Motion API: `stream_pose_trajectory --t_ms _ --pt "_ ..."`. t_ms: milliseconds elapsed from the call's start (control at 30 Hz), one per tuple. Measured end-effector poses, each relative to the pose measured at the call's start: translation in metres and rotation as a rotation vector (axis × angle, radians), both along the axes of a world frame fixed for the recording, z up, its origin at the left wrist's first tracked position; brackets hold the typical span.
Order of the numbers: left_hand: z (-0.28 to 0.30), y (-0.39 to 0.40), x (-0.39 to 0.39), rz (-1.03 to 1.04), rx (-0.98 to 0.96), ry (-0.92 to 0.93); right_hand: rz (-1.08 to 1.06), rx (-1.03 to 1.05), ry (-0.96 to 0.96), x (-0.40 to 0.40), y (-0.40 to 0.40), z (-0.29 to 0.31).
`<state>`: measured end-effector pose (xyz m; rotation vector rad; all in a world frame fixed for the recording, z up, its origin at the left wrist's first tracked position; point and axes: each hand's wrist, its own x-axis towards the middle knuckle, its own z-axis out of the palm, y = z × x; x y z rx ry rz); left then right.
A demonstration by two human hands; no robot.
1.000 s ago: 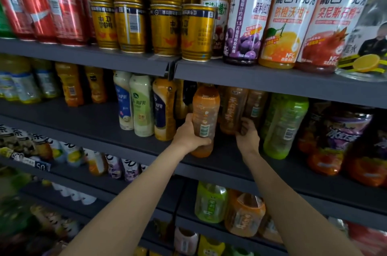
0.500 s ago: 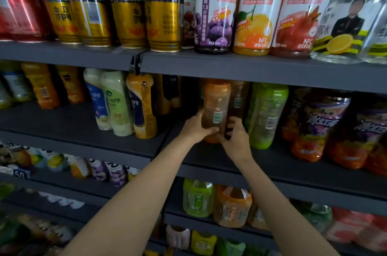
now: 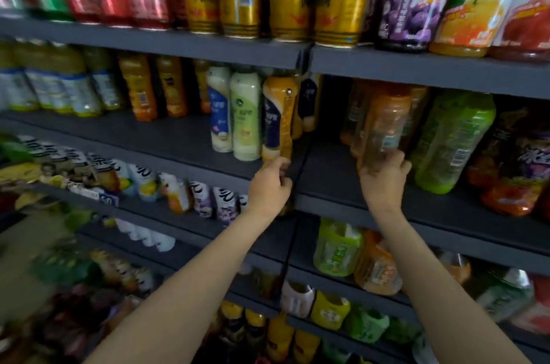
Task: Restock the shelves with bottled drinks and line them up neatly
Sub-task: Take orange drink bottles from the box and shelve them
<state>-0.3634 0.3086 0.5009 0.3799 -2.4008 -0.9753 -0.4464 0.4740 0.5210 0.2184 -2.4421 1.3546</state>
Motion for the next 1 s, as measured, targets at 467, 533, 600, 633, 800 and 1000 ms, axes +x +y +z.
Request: stream_pose_trajectory --t_ms 467,533,600,633,800,1000 --pt "-0.119 -0.244 0.373 0.392 0.331 -0.583 0.713 0.416 -0.232 0.261 -0.3 -0.052" --pt "-0.131 -0.272 0.437 0.498 0.383 -0.673 0.942 0.59 -0.378 0.306 -0.349 -0.078" --pt "-0.137 -0.298 0.487 0.609 0.44 -0.698 1.112 0.708 -0.453 0.346 -0.387 -0.101" --pt "-0.14 -0.309 0.507 0.663 0.461 -0.704 1.176 0.759 -0.473 0.363 -0.404 -0.112" --pt "-0.158 -0.359 0.57 0.758 0.465 -0.738 1.344 0.847 -0.553 0.421 -0.484 -0.161" --pt "-0.209 -0.45 0.606 0.777 0.492 -0.786 1.401 0.958 -0.607 0.454 -0.598 -0.24"
